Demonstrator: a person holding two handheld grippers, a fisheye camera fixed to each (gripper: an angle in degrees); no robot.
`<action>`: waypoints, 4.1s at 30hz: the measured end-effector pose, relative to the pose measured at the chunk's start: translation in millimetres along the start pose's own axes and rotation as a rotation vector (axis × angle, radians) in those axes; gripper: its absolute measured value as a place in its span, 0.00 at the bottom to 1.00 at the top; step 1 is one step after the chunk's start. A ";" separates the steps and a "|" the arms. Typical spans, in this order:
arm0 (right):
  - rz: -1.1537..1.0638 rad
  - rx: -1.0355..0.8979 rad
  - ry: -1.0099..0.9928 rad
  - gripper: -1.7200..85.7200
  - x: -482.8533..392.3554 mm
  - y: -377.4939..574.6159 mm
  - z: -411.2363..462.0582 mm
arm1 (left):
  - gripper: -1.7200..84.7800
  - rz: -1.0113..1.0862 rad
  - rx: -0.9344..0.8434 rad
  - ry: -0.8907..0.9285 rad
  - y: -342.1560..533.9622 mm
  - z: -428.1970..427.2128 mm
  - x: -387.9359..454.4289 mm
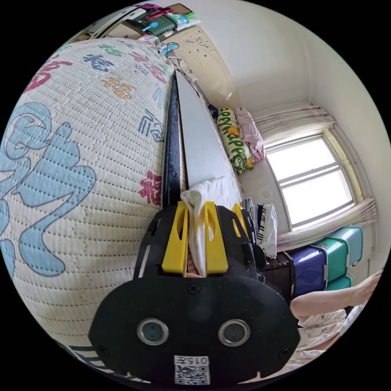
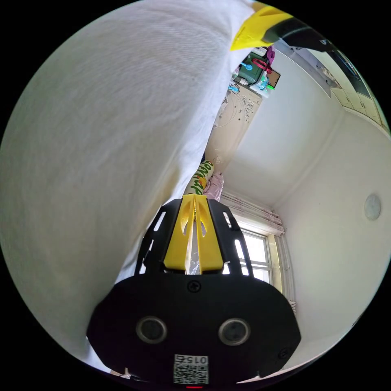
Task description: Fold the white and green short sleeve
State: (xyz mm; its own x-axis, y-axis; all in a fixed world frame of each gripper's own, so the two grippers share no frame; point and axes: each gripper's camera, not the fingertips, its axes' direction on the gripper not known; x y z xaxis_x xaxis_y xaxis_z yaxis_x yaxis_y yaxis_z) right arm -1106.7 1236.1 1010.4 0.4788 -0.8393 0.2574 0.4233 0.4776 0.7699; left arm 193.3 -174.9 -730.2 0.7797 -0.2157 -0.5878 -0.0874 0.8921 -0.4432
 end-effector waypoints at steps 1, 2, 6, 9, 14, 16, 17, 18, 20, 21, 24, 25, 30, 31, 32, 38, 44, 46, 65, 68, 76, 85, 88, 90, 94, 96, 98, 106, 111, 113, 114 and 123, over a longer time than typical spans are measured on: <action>0.000 0.000 0.000 0.01 -5.5 4.5 1.3 | 0.09 0.000 -0.001 0.000 -0.4 0.6 -0.3; -0.001 0.000 0.000 0.01 -10.7 8.4 2.1 | 0.09 0.000 -0.001 0.001 -0.9 1.1 -0.8; -0.002 0.000 0.000 0.01 -24.1 16.3 1.9 | 0.09 0.001 -0.001 0.000 -3.1 2.9 -1.9; -0.002 0.000 0.000 0.01 -32.9 18.4 -1.5 | 0.09 0.001 0.000 0.001 -5.9 4.8 -3.7; -0.003 0.000 0.000 0.01 -42.6 11.6 -14.9 | 0.09 0.001 0.000 0.002 -13.1 7.8 -8.4; -0.003 0.000 -0.001 0.01 -43.9 6.3 -21.5 | 0.09 0.000 0.000 0.002 -15.9 8.9 -10.9; -0.003 0.000 -0.001 0.01 -44.2 1.9 -26.5 | 0.09 -0.001 -0.001 0.005 -17.9 9.6 -13.1; -0.003 0.000 -0.001 0.01 -44.2 -0.5 -29.2 | 0.09 -0.003 -0.001 0.006 -19.0 10.0 -14.3; -0.003 0.000 -0.001 0.01 -43.0 -11.8 -41.0 | 0.09 -0.005 -0.003 0.010 -23.4 11.4 -18.9; -0.003 0.000 -0.001 0.01 -42.4 -15.0 -44.3 | 0.09 -0.005 -0.003 0.010 -24.6 11.7 -19.9; -0.003 0.000 -0.002 0.01 -37.6 -33.8 -62.6 | 0.09 -0.005 -0.003 0.011 -29.9 13.3 -25.6; -0.003 0.000 -0.002 0.01 -34.7 -42.4 -70.7 | 0.09 -0.005 -0.003 0.011 -32.0 13.8 -28.2; -0.002 0.000 -0.003 0.01 -17.7 -83.2 -108.0 | 0.09 -0.010 -0.004 0.021 -40.5 16.3 -41.6; -0.002 0.000 -0.003 0.01 -12.0 -94.8 -118.4 | 0.09 -0.011 -0.003 0.023 -42.4 16.9 -45.4; -0.002 0.000 -0.003 0.01 -5.8 -107.0 -129.2 | 0.09 -0.011 -0.003 0.024 -44.2 17.6 -49.1; 0.000 0.000 -0.005 0.01 35.4 -176.4 -190.5 | 0.09 -0.013 -0.002 0.030 -52.1 21.6 -71.1; 0.002 0.000 -0.007 0.01 93.9 -257.6 -261.8 | 0.09 -0.008 -0.001 0.025 -57.2 27.4 -96.2; 0.003 0.000 -0.008 0.01 115.5 -284.4 -285.5 | 0.09 -0.011 -0.003 0.035 -58.2 29.7 -107.3; 0.483 0.249 -0.764 0.01 579.0 -514.5 -548.2 | 0.08 -0.019 -0.005 0.087 -22.2 68.2 -257.0; 0.643 0.387 -1.161 0.01 699.3 -537.3 -525.1 | 0.08 -0.011 -0.003 0.077 -6.5 77.6 -285.0; 0.828 0.387 -1.822 0.12 861.6 -676.5 -485.9 | 0.08 0.069 -0.004 -0.012 49.3 97.2 -354.1; 0.838 0.233 -2.004 0.11 1004.2 -837.8 -550.1 | 0.06 0.145 -0.030 -0.075 131.1 131.2 -465.8; 0.844 0.251 -2.037 0.07 1056.8 -869.6 -583.4 | 0.05 0.197 -0.022 -0.099 165.8 137.5 -499.2; 0.893 0.303 -2.049 0.06 1091.9 -875.5 -604.1 | 0.04 0.228 -0.004 -0.089 189.8 136.1 -515.8; 1.009 0.529 -2.043 0.04 1188.1 -844.3 -657.4 | 0.04 0.403 0.089 -0.043 269.5 116.7 -518.2; 1.063 0.645 -1.989 0.04 1231.2 -810.8 -681.4 | 0.03 0.518 0.123 -0.019 306.8 112.0 -499.0; 1.164 0.757 -1.897 0.03 1284.6 -753.8 -706.9 | 0.03 0.674 0.141 0.035 352.9 111.0 -464.7; 1.448 1.004 -1.447 0.03 1424.3 -562.1 -790.7 | 0.03 1.016 0.144 0.223 479.4 150.4 -370.5; 1.560 0.939 -1.166 0.03 1469.1 -481.2 -830.1 | 0.03 1.118 0.100 0.349 530.2 219.4 -339.7; 1.604 0.849 -1.045 0.03 1481.2 -457.4 -837.1 | 0.03 1.129 0.054 0.425 546.3 267.6 -331.9; 1.613 0.819 -1.012 0.03 1483.6 -453.3 -837.7 | 0.03 1.126 0.042 0.442 549.1 280.7 -330.7; 1.691 0.358 -0.720 0.04 1477.9 -467.4 -745.3 | 0.04 1.022 -0.129 0.521 544.4 524.5 -339.9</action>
State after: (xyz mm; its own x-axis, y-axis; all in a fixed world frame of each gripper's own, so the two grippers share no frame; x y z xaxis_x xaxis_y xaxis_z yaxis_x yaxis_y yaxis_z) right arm -23.7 -34.0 595.7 -0.2494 0.4225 0.8714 -0.2968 0.8232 -0.4841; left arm 205.9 592.3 -416.7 -0.0392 0.4193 -0.9070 -0.6163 0.7044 0.3522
